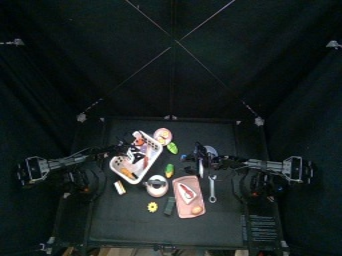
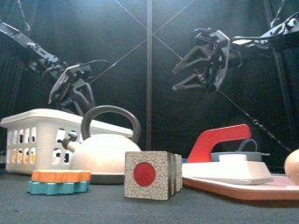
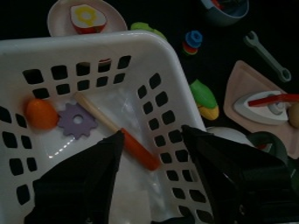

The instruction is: Grab cleaver

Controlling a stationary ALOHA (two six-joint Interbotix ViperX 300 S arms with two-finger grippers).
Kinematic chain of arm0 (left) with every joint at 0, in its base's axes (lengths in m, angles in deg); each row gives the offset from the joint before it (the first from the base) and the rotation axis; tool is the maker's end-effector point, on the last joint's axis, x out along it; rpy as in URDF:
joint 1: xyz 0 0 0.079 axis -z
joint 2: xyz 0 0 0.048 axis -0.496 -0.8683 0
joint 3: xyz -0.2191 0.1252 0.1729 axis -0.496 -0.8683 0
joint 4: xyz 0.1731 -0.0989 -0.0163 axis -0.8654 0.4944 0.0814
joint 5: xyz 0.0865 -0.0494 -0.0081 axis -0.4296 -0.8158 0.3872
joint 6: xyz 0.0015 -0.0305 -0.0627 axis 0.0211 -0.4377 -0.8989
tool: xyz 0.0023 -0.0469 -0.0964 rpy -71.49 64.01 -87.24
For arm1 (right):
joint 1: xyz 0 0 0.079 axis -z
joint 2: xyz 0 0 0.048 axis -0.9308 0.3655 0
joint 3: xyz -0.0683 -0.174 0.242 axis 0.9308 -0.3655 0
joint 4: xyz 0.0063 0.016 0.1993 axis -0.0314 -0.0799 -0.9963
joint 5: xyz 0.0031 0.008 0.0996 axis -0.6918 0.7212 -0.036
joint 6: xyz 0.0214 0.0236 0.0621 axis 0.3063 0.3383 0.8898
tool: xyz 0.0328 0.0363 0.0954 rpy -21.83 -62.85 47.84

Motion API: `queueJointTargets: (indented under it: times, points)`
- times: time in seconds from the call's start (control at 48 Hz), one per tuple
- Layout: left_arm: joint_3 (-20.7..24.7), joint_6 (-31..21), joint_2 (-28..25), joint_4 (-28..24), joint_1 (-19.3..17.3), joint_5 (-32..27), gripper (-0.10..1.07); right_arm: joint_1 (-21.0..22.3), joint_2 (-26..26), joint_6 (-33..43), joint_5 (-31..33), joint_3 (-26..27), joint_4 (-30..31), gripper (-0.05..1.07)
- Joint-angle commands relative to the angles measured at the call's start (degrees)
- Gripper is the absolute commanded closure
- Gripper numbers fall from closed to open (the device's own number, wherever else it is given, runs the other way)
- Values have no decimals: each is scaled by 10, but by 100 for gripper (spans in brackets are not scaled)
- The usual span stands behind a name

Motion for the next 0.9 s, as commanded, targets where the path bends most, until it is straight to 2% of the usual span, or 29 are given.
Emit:
queueJointTargets:
  times: [0.0, 0.271, 0.583, 0.708, 0.875]
  points:
    - [10, 4, 0, -1, 10, -11, 7, 2, -11, -1, -2, 4, -2, 12]
    - [15, 5, 4, -69, 45, -118, 7, 4, -8, -2, -2, 4, -4, 12]
    - [56, 6, 0, -191, 87, -285, 7, 11, 8, -1, -2, 10, -8, 12]
    - [59, 6, 0, -255, 99, -307, 7, 12, 23, -1, -2, 18, -8, 12]
    - [60, 8, -3, -307, 100, -317, 7, 12, 45, -1, -2, 31, -9, 12]
